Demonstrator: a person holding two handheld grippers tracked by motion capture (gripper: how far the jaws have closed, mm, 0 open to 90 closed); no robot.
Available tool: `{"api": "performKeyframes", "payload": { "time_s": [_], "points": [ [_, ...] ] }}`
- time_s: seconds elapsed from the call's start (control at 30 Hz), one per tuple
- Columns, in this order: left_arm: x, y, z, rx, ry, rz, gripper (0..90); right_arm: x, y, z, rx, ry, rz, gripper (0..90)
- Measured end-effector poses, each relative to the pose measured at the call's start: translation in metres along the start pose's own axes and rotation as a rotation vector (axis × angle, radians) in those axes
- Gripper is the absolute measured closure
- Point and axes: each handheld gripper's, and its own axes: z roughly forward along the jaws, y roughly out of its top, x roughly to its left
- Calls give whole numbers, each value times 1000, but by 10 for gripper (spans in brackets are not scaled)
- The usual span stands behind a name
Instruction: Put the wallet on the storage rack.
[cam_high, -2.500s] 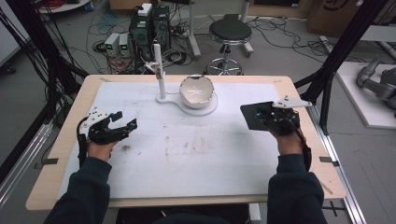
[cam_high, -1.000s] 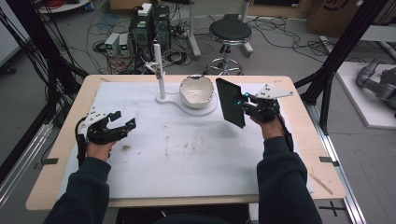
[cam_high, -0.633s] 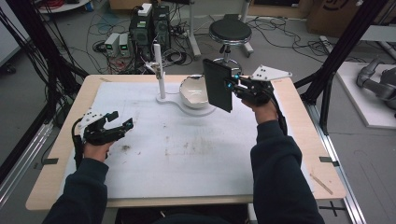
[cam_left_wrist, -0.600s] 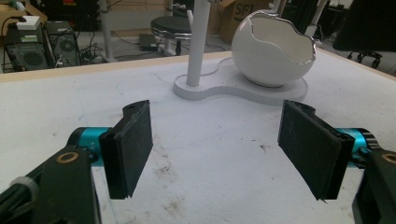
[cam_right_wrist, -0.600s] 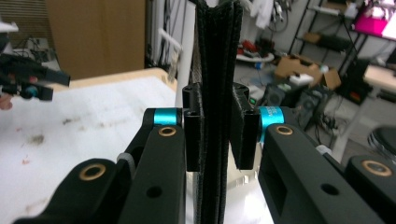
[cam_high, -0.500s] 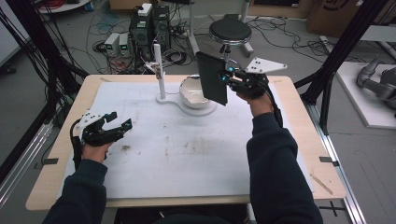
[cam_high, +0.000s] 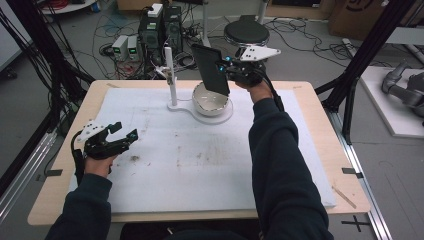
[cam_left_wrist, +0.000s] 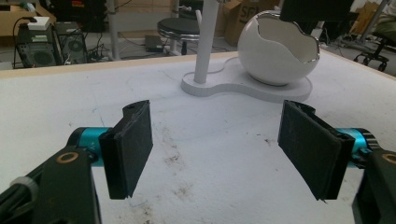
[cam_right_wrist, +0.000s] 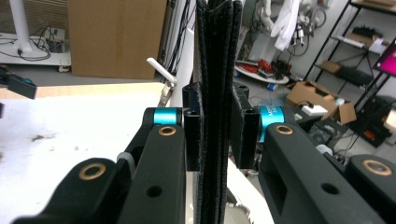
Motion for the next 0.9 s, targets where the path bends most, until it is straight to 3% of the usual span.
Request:
{"api": "performKeyframes", "payload": {
  "time_s": [0.17,0.4,0.6,0.77,0.9],
  "points": [
    [1,0,0,-2,-4,-3,262,-3,-6,19,10,9,-19,785],
    [3,0,-1,-11,-1,-11,262,-1,-30,43,131,26,-50,784],
    [5,0,-2,-15,5,-19,262,3,-47,43,169,61,-17,782],
    [6,0,-4,-19,7,-22,262,19,-40,46,237,115,-95,783],
    [6,0,-4,-20,4,-23,262,29,-42,38,248,106,-122,782]
  ]
}}
